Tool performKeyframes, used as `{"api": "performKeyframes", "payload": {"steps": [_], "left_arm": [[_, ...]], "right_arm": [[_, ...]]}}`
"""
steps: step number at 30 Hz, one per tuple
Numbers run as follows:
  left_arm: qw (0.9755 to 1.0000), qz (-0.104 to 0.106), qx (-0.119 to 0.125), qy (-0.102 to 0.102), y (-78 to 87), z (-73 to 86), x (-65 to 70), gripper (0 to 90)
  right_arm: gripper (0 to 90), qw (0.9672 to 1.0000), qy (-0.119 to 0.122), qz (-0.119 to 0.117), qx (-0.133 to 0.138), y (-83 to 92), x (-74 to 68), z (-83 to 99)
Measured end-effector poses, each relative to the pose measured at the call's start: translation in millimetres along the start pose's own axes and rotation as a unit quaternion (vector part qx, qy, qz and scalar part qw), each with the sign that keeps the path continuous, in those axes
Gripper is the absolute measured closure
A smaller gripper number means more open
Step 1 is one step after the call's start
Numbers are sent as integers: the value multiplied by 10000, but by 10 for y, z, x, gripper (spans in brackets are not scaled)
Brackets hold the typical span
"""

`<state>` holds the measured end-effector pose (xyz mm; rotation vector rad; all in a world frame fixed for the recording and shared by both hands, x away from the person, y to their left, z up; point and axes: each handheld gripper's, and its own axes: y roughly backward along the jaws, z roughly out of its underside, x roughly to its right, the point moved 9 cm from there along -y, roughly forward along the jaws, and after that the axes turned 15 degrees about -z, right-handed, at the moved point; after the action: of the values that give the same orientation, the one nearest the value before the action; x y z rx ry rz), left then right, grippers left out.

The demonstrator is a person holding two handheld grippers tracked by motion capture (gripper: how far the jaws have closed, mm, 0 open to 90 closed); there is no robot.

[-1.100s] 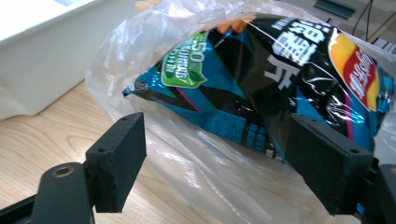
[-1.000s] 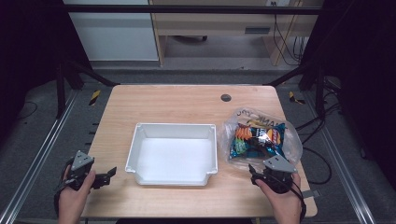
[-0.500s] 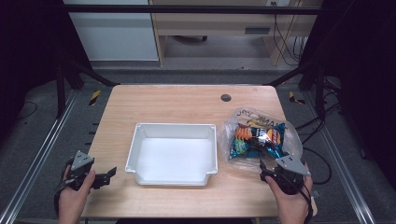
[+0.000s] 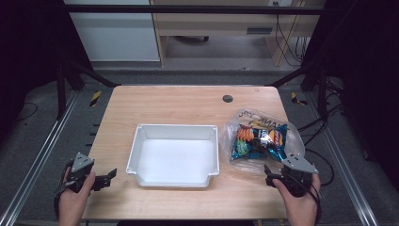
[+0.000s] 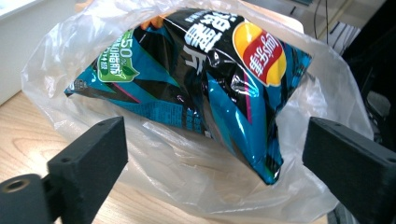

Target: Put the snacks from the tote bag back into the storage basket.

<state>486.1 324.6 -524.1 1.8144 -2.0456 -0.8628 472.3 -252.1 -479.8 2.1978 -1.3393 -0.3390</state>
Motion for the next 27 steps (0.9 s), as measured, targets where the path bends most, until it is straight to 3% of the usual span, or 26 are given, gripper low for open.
{"api": "performKeyframes", "payload": {"steps": [7,14,18,22,27], "left_arm": [[10000,-35,-36,-28,-7,18,-1,35],[10000,-93,-33,15,7,29,-41,35],[9999,-94,-18,51,6,32,-46,35],[10000,-70,-33,43,12,32,-46,35],[10000,-62,-11,64,17,26,-44,35]], "right_arm": [[57,9996,171,-205,-43,21,13,-103],[62,9977,466,-361,-324,-5,52,-252],[59,9947,741,-436,-573,-41,33,-350],[54,9885,1066,-591,-898,-82,27,-449],[54,9840,1227,-672,-1107,-99,42,-501]]}}
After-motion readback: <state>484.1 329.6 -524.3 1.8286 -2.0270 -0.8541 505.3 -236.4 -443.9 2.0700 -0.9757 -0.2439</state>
